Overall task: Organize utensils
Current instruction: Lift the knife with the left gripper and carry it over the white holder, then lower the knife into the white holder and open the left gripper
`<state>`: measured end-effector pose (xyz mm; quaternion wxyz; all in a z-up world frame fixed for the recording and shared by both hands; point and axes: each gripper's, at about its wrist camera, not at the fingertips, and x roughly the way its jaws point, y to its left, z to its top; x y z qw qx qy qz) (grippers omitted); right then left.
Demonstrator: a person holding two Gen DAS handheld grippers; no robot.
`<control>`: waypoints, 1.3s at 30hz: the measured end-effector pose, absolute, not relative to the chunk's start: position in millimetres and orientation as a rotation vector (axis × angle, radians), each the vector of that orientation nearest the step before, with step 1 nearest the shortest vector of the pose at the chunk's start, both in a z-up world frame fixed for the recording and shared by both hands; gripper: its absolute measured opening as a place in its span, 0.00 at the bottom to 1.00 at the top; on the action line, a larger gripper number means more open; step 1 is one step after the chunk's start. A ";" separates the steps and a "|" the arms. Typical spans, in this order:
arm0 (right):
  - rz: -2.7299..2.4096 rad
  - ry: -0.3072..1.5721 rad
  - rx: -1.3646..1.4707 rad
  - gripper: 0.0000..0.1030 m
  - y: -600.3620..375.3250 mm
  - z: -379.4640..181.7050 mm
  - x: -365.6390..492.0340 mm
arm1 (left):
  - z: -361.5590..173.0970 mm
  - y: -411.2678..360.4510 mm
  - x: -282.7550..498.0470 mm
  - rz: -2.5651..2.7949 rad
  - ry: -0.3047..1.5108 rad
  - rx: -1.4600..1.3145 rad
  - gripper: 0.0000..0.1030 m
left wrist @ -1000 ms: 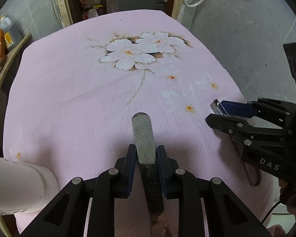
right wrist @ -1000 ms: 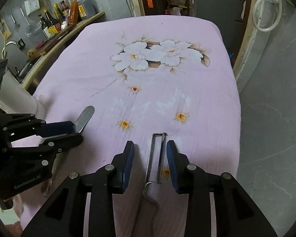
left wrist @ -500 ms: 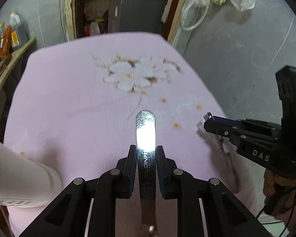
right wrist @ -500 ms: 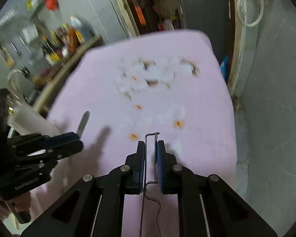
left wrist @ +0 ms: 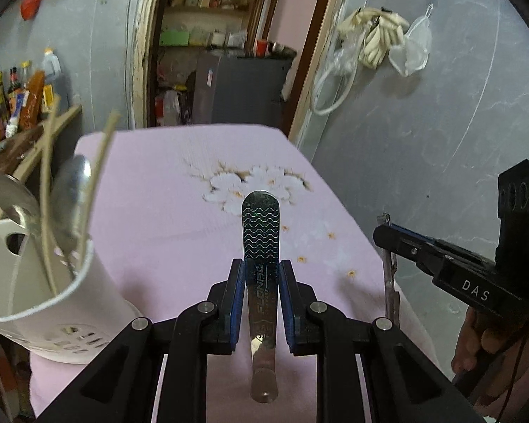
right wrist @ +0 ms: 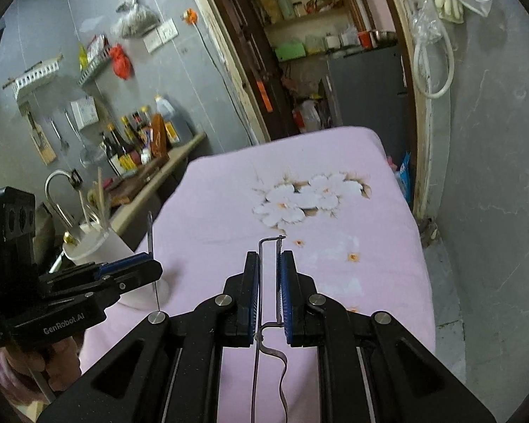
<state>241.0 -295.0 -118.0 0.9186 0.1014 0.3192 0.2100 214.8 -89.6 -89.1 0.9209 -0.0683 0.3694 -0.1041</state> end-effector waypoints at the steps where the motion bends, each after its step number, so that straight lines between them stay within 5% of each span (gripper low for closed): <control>1: 0.431 0.634 0.215 0.10 -293.1 -113.5 238.1 | -87.2 -88.9 213.3 -0.215 0.749 -0.141 0.18; 24: 0.527 0.201 0.270 0.10 -176.5 29.4 212.5 | 37.8 6.3 191.2 -0.153 0.478 -0.173 0.18; 39: 0.634 0.204 0.325 0.10 -80.5 17.0 236.7 | 52.0 118.4 178.2 0.015 0.430 -0.214 0.18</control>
